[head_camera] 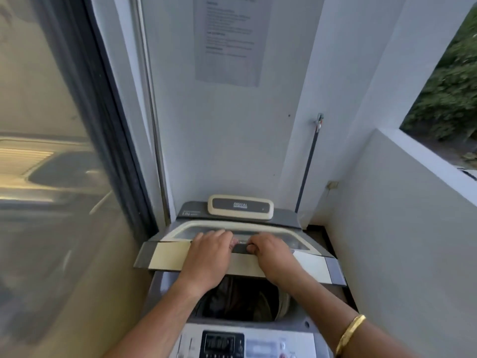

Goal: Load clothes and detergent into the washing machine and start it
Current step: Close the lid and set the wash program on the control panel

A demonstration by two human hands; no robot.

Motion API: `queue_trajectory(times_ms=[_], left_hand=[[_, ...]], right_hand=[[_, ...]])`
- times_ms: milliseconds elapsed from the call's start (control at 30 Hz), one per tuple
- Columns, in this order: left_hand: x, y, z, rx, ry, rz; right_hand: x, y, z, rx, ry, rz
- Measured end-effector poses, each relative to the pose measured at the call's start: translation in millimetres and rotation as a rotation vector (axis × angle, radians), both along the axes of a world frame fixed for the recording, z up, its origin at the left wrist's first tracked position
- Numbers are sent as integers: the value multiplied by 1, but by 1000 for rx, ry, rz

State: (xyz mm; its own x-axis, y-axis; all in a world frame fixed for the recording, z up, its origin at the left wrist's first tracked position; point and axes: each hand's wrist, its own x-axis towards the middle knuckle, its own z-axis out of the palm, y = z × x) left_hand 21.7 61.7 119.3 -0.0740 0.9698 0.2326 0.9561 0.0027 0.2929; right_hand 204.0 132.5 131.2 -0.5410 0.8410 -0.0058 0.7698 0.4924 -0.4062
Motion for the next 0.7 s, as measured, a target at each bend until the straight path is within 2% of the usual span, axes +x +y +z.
queue_trajectory(times_ms=[233,700], left_hand=[[21,-46,-50,-240,-59,14],[9,-41,-110,-421,-74,-56]], right_hand=[[7,-48,-62,-148,-64,1],[-8,-50,-108,-393,-142,-142]])
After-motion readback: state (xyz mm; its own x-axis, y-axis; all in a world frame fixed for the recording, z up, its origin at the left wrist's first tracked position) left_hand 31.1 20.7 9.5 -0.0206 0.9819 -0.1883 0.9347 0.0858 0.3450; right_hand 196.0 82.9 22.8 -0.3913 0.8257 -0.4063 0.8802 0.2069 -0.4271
